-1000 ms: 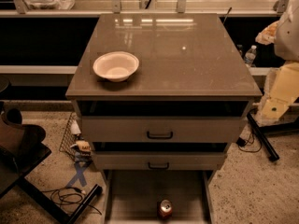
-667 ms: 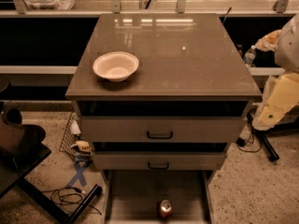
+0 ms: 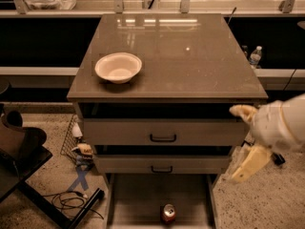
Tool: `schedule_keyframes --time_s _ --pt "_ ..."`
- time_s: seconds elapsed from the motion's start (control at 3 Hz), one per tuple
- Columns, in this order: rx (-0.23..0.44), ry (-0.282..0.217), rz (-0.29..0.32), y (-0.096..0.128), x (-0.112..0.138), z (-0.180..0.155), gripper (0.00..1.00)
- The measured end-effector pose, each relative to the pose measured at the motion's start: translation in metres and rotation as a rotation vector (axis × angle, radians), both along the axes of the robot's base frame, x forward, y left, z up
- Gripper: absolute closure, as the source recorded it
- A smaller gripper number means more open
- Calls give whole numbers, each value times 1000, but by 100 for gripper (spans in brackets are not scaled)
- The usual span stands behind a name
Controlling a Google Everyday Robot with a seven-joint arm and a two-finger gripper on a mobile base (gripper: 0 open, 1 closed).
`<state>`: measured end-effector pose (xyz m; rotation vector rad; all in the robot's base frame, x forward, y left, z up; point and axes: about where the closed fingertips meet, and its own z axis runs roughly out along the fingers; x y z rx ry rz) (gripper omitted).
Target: Pick coke can from bottom drawer and place on counter
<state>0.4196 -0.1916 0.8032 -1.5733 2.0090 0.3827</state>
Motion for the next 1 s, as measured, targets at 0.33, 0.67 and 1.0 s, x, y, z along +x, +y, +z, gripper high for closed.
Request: schedule_keyframes --time_s 0.33,0.67,1.0 --pt "233 -62 -39 12 7 -59 0" --pt "389 -298 -132 -16 42 -102 0" --pt "435 -419 -92 -31 55 -146 0"
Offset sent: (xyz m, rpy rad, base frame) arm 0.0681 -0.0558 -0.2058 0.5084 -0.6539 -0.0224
